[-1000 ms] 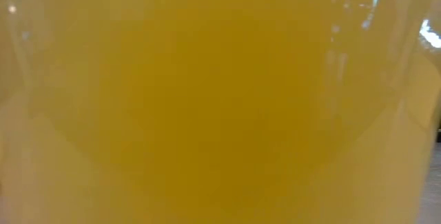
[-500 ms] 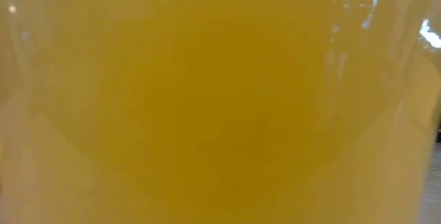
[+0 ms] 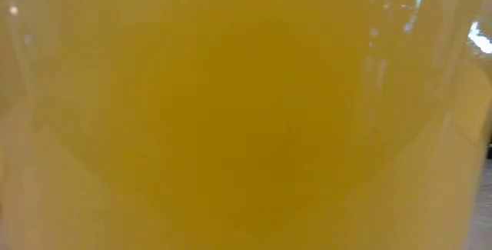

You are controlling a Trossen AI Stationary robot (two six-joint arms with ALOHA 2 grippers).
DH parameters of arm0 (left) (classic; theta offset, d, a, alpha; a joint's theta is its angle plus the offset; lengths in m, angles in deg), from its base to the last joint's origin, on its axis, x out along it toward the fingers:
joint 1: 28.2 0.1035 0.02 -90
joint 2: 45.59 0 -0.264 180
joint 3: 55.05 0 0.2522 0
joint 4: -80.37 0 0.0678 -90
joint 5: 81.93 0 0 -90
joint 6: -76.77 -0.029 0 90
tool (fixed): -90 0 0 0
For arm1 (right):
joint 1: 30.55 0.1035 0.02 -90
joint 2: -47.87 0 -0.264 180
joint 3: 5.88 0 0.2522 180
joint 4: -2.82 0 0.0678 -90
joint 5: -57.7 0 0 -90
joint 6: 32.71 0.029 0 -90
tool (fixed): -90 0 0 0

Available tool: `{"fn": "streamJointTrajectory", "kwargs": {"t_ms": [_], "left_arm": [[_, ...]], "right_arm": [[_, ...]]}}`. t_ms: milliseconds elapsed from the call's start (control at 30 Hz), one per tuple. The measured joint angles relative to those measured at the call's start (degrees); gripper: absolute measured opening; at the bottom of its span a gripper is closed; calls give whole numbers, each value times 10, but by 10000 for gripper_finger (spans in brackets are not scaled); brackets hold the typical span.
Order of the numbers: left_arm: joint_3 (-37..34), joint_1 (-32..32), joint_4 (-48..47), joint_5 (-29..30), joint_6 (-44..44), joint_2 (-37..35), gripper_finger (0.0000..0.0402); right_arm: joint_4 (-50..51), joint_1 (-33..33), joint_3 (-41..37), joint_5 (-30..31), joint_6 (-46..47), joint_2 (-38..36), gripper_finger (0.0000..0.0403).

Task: Pick & Place Mini bowls
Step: Stack the white patterned bowl on the white patterned bowls on the shelf

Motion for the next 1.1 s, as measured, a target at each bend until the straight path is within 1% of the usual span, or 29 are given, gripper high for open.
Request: {"fn": "streamJointTrajectory", "kwargs": {"t_ms": [133,267,433,533,567,700,767,967,1100], "left_arm": [[8,-9,34,-27,6,0,209],[8,-26,92,-65,22,0,211],[8,-55,169,-93,37,0,212],[8,-73,209,-104,36,0,212],[8,-80,220,-104,36,0,212],[8,-109,257,-104,36,0,212],[8,-125,270,-104,36,0,212],[8,-169,282,-104,36,0,212],[8,-189,282,-104,35,0,212]], "right_arm": [[7,-2,0,0,0,0,155],[28,-18,1,-1,8,0,155],[98,-55,26,0,42,7,155],[131,-80,44,0,60,24,155],[139,-89,50,-4,65,34,155],[142,-128,63,-62,70,80,155],[140,-142,67,-71,56,103,155],[132,-175,72,-34,6,159,155],[132,-193,72,-5,-9,188,155]]}}
